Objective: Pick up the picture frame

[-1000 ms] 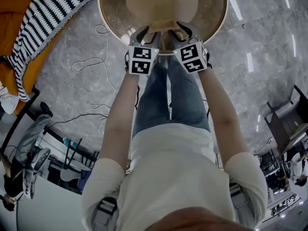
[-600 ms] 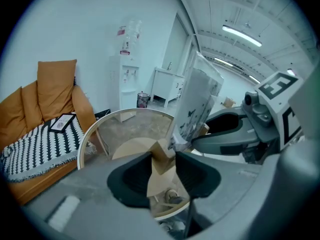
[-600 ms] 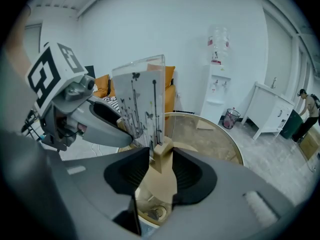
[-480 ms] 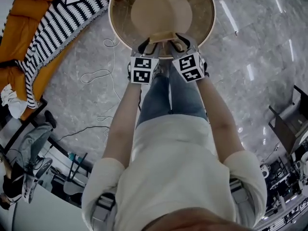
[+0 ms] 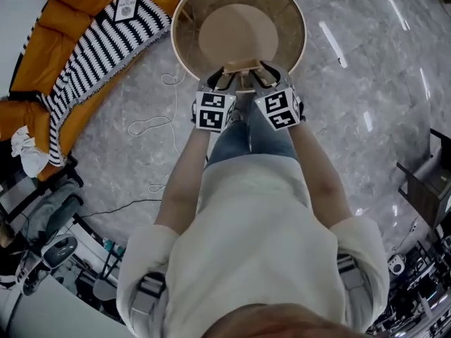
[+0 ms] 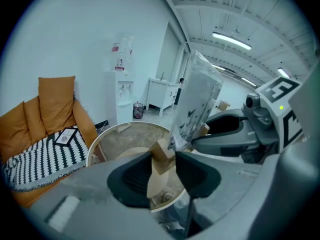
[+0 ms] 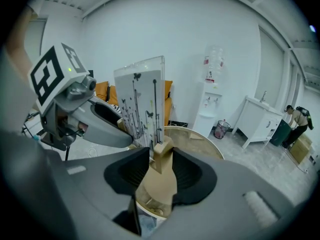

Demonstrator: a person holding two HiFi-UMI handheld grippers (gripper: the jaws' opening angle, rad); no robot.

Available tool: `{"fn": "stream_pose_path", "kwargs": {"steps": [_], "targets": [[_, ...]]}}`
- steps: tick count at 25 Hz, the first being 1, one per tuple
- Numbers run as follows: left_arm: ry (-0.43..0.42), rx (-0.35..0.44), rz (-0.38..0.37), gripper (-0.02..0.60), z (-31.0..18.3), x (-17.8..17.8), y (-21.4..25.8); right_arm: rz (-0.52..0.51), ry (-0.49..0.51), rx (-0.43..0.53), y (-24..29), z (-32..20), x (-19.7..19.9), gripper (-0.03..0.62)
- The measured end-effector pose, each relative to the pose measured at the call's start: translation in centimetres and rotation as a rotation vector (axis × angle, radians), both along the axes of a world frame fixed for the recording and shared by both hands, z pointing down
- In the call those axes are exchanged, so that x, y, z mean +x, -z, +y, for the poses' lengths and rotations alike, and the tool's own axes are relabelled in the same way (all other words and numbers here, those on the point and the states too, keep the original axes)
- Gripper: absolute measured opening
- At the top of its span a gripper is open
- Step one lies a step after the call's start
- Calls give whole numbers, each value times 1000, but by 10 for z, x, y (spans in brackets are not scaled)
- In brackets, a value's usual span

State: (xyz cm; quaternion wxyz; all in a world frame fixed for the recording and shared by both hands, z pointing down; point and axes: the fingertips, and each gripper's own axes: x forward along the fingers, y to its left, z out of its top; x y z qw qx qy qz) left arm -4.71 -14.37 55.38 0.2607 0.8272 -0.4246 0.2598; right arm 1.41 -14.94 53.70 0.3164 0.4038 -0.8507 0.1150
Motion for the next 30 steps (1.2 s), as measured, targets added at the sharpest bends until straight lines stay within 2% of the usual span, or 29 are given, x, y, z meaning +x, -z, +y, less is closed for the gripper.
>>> {"fn": "stream_pose_path", "kwargs": {"steps": [16,30], "targets": [[-37,72,18,149,44,0,71,-37,-19,71,71,48,1,143],[-61,123,43,149,77,-11,105,-72,-30,130,109,83,-10,140]]}}
